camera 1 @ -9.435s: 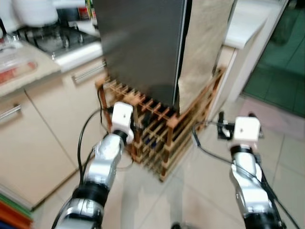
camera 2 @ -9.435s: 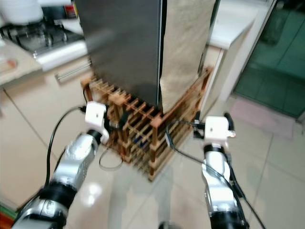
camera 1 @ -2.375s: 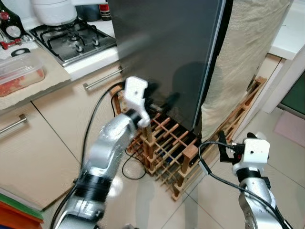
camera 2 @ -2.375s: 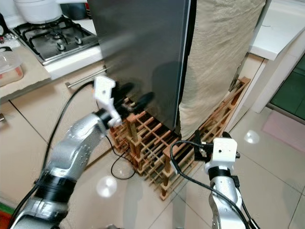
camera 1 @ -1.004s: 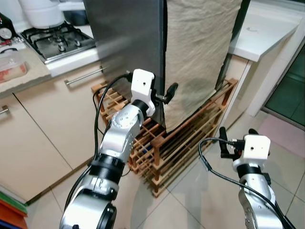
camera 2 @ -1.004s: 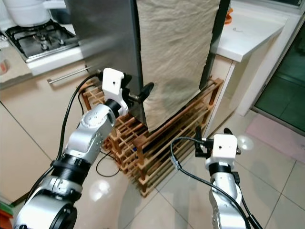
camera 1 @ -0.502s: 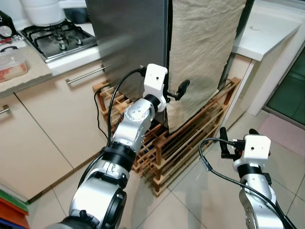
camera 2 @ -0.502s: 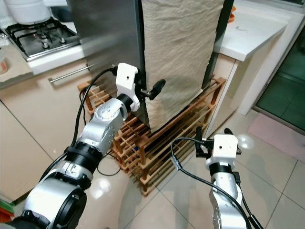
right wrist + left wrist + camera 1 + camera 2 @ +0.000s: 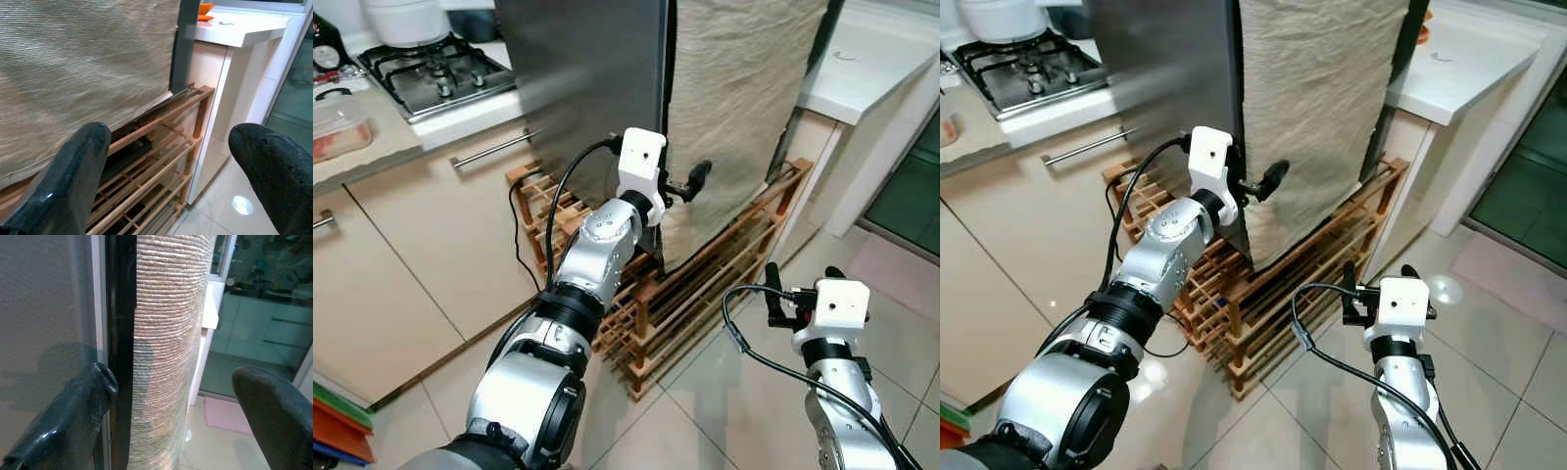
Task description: Restocking fridge
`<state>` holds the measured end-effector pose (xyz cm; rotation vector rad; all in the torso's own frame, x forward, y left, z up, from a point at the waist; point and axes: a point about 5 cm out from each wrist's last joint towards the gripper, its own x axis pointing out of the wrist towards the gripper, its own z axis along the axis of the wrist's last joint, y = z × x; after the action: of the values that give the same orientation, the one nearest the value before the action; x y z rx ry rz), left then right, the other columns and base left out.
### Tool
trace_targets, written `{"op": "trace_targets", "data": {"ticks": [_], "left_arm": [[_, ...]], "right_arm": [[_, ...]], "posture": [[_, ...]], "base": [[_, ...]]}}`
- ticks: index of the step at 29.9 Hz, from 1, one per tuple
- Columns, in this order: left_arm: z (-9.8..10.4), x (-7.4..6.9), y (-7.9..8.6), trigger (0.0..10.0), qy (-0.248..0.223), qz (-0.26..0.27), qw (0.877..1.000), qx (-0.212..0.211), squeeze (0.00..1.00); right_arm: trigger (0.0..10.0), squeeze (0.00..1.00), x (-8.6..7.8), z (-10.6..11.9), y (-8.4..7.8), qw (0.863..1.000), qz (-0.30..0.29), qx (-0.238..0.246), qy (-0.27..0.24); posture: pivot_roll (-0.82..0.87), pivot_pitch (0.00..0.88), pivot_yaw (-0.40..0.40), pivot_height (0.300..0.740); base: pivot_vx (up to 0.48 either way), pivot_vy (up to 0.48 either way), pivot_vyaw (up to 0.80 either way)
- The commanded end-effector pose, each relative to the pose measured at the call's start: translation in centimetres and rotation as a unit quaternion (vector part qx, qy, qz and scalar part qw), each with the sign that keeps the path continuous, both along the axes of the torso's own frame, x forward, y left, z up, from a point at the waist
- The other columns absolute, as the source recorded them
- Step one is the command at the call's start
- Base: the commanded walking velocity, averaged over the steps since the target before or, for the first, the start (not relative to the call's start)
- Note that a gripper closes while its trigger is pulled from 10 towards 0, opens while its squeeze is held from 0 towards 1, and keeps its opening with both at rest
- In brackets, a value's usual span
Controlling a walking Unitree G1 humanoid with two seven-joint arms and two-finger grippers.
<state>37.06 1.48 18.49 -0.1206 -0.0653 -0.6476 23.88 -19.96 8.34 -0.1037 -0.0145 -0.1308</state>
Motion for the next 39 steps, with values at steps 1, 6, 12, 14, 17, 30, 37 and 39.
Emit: {"op": "trace_targets", "data": {"ticks": [1, 6, 12, 14, 17, 30, 37, 39], "left_arm": [[0.3, -0.8, -1.9, 10.0, -0.007, -0.049, 0.999, 0.005, 0.00], [0.8, -2.8, -4.5, 10.0, -0.035, -0.157, 0.987, 0.000, 0.00], [1.5, -4.6, -6.2, 10.0, -0.017, -0.255, 0.966, -0.047, 0.00], [1.7, -4.7, -6.4, 10.0, -0.017, -0.262, 0.964, -0.053, 0.00], [2.2, -5.1, -6.9, 10.0, -0.014, -0.282, 0.957, -0.072, 0.00], [3.3, -5.8, -5.6, 10.0, -0.016, -0.307, 0.947, -0.094, 0.00], [2.2, -4.7, -0.1, 10.0, -0.015, -0.226, 0.971, -0.070, 0.00], [1.8, -4.2, 1.8, 10.0, -0.010, -0.183, 0.980, -0.073, 0.00]], "right_arm": [[10.0, 0.00, 0.0, -0.1, -0.1, 1.000, -0.001, -0.003, 0.006], [10.0, 0.00, 0.1, -0.2, 0.0, 1.000, 0.000, -0.001, 0.007], [10.0, 0.00, 0.1, -0.3, 0.1, 1.000, 0.001, 0.002, 0.006], [10.0, 0.00, 0.1, -0.3, 0.2, 1.000, 0.001, 0.003, 0.007], [10.0, 0.00, 0.0, -0.6, 0.3, 1.000, 0.003, 0.006, 0.013], [10.0, 0.00, -0.4, -2.4, 1.8, 0.996, 0.047, 0.042, 0.061], [10.0, 0.00, -0.2, -2.8, 5.1, 0.977, 0.168, 0.089, 0.093], [10.0, 0.00, -0.1, -2.6, 6.0, 0.969, 0.206, 0.092, 0.098]], "posture": [[-0.10, 0.040, 0.043, 0.736], [-0.10, 0.040, 0.044, 0.736], [-0.10, 0.036, 0.050, 0.736], [-0.10, 0.036, 0.050, 0.736], [-0.10, 0.035, 0.051, 0.736], [-0.09, 0.034, 0.060, 0.736], [-0.07, 0.027, 0.059, 0.736], [-0.06, 0.021, 0.056, 0.736]], "base": [[0.000, 0.000, 0.00], [0.000, 0.000, 0.00], [0.000, 0.000, 0.00], [0.000, 0.000, 0.00], [0.000, 0.000, 0.00], [0.000, 0.000, 0.00], [0.000, 0.000, 0.00], [0.000, 0.000, 0.00]]}}
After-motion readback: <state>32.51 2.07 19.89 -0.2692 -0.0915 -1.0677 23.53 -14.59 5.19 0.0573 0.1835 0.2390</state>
